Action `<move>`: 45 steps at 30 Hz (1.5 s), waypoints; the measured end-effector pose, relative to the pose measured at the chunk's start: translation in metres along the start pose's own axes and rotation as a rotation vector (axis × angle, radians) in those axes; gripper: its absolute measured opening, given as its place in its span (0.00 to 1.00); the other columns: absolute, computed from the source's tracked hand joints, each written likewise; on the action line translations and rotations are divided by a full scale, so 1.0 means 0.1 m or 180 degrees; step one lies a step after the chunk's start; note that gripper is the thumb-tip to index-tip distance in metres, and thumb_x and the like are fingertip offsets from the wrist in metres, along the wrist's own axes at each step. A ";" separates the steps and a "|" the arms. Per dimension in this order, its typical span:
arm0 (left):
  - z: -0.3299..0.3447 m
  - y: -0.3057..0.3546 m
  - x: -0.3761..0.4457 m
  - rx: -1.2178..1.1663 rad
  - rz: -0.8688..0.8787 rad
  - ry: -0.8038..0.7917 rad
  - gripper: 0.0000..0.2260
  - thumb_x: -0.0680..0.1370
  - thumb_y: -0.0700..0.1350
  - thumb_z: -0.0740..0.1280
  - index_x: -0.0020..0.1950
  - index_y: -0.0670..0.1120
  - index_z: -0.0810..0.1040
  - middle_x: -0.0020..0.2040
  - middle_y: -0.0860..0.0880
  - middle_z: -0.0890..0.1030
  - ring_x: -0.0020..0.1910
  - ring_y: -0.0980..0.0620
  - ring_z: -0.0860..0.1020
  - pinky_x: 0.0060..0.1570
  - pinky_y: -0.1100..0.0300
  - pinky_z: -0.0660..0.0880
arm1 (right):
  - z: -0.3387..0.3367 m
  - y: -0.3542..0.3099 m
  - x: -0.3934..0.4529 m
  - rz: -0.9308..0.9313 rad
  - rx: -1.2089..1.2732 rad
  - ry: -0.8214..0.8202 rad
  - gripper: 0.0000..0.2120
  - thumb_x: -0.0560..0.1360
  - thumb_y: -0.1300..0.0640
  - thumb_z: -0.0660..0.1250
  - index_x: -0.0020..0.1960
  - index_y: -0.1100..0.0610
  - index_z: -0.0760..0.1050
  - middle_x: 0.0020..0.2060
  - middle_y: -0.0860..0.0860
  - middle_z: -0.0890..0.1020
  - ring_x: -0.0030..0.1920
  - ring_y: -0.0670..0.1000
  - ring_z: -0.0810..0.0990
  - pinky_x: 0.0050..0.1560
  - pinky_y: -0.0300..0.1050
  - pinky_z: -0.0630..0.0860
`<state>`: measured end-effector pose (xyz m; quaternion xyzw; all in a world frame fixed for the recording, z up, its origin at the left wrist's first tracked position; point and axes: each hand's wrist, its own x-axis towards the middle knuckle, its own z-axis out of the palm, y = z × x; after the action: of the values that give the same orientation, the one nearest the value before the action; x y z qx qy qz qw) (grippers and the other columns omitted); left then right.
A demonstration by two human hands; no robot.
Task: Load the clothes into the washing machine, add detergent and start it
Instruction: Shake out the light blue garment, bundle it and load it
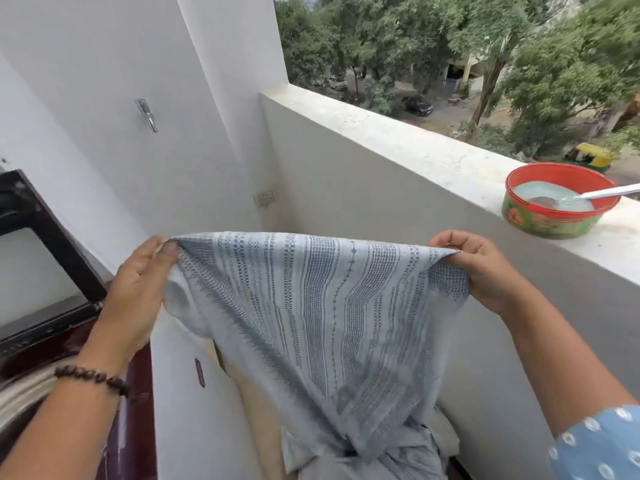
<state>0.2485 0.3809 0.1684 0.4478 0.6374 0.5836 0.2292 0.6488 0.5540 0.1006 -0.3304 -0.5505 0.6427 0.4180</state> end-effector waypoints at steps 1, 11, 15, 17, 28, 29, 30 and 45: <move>0.09 0.04 0.00 -0.0807 -0.0287 0.0113 0.11 0.80 0.54 0.63 0.55 0.49 0.80 0.46 0.53 0.83 0.46 0.54 0.82 0.52 0.58 0.79 | 0.04 0.02 0.00 0.0067 -0.0148 -0.0189 0.08 0.73 0.69 0.66 0.43 0.60 0.80 0.35 0.55 0.84 0.33 0.49 0.82 0.35 0.38 0.79; 0.66 0.31 0.00 -0.0950 0.0128 -0.1093 0.30 0.58 0.68 0.78 0.50 0.52 0.73 0.32 0.58 0.70 0.27 0.60 0.67 0.31 0.68 0.69 | 0.30 -0.09 -0.02 0.0122 -0.0542 -0.0685 0.10 0.68 0.60 0.70 0.46 0.66 0.78 0.39 0.57 0.83 0.37 0.50 0.81 0.39 0.38 0.77; 0.74 0.14 -0.08 0.2297 0.1183 -0.1451 0.26 0.61 0.72 0.73 0.55 0.62 0.76 0.42 0.69 0.77 0.41 0.69 0.74 0.41 0.73 0.67 | 0.36 -0.19 -0.03 -0.0191 -0.0351 -0.0442 0.07 0.68 0.63 0.69 0.46 0.63 0.78 0.39 0.55 0.83 0.37 0.49 0.81 0.39 0.37 0.78; 0.78 0.06 -0.07 0.2742 0.1408 -0.1373 0.22 0.65 0.74 0.66 0.46 0.59 0.79 0.39 0.63 0.80 0.38 0.65 0.75 0.36 0.65 0.66 | 0.44 -0.24 -0.04 -0.0279 -0.0300 -0.0482 0.06 0.68 0.64 0.69 0.45 0.61 0.79 0.39 0.55 0.83 0.38 0.50 0.80 0.41 0.37 0.77; 1.16 0.35 -0.09 -0.1269 -0.0456 -0.1662 0.25 0.69 0.55 0.75 0.60 0.43 0.75 0.53 0.43 0.83 0.52 0.45 0.83 0.51 0.50 0.80 | 1.24 -0.33 -0.12 -0.0393 -0.0675 -0.0872 0.07 0.73 0.64 0.72 0.50 0.59 0.82 0.47 0.58 0.86 0.47 0.56 0.84 0.52 0.53 0.80; 1.24 0.34 -0.14 -0.0995 -0.0410 -0.1737 0.32 0.65 0.58 0.79 0.61 0.45 0.72 0.56 0.42 0.82 0.54 0.44 0.82 0.54 0.47 0.80 | 1.32 -0.33 -0.13 -0.0427 -0.0786 -0.0910 0.07 0.74 0.67 0.71 0.50 0.59 0.82 0.45 0.58 0.86 0.45 0.55 0.83 0.50 0.52 0.80; 1.31 0.31 -0.17 -0.0741 -0.0388 -0.1758 0.36 0.62 0.60 0.81 0.61 0.46 0.70 0.58 0.42 0.81 0.56 0.44 0.82 0.56 0.45 0.80 | 1.37 -0.32 -0.13 -0.0474 -0.0935 -0.0900 0.08 0.74 0.71 0.69 0.48 0.60 0.81 0.43 0.60 0.85 0.43 0.53 0.82 0.46 0.52 0.79; 1.23 0.60 -0.07 -0.1735 0.0181 -0.0139 0.07 0.83 0.37 0.59 0.49 0.49 0.67 0.34 0.49 0.74 0.29 0.49 0.72 0.33 0.54 0.78 | 1.25 0.31 -0.17 0.0395 -0.1881 -0.0990 0.15 0.67 0.49 0.79 0.49 0.53 0.79 0.42 0.47 0.85 0.44 0.49 0.83 0.49 0.51 0.78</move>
<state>0.3705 0.4364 0.1976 0.3999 0.4389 0.7300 0.3384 0.5398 0.4831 0.0915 -0.3682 -0.7490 0.5222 0.1753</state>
